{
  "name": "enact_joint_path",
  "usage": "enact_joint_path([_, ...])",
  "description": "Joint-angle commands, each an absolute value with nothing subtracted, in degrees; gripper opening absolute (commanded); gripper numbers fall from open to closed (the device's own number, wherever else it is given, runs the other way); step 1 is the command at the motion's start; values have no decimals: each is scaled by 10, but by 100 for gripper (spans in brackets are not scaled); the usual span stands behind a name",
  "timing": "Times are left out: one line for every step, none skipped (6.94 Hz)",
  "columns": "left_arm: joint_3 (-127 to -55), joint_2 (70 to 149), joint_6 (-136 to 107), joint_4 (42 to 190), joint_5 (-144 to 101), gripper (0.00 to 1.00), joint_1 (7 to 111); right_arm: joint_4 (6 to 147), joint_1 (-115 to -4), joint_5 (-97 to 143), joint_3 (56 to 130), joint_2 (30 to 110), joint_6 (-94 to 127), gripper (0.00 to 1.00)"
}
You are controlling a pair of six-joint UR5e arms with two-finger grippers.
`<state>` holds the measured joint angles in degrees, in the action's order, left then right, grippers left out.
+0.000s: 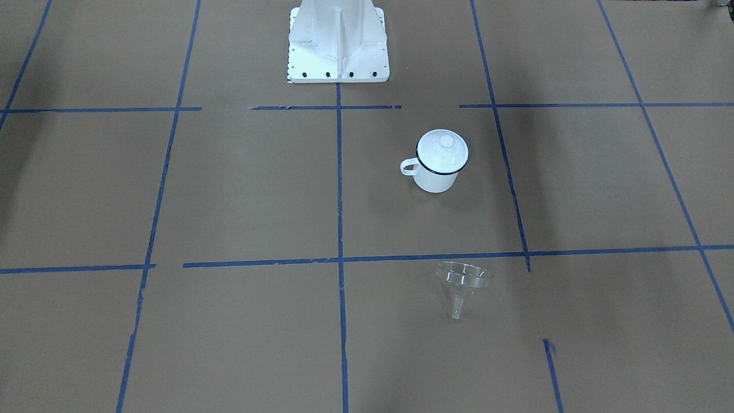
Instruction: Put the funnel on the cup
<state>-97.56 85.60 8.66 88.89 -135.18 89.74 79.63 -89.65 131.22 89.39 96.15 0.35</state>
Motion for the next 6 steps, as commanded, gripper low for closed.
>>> enact_joint_path([-977, 856, 88, 895, -1351, 100, 897, 796, -896, 1312, 894, 962, 4, 100])
enact_joint_path([-977, 856, 86, 902, -1352, 100, 897, 796, -896, 1312, 894, 962, 4, 100])
enact_joint_path([-978, 856, 88, 903, -1352, 100, 897, 796, -896, 1312, 894, 962, 4, 100])
enact_joint_path([-981, 858, 87, 922, -1350, 100, 896, 796, -896, 1312, 894, 962, 4, 100])
enact_joint_path([-984, 878, 79, 972, -1355, 100, 894, 796, -896, 1312, 894, 962, 4, 100])
enact_joint_path([-981, 908, 77, 1057, -1351, 100, 892, 796, -896, 1312, 894, 962, 4, 100])
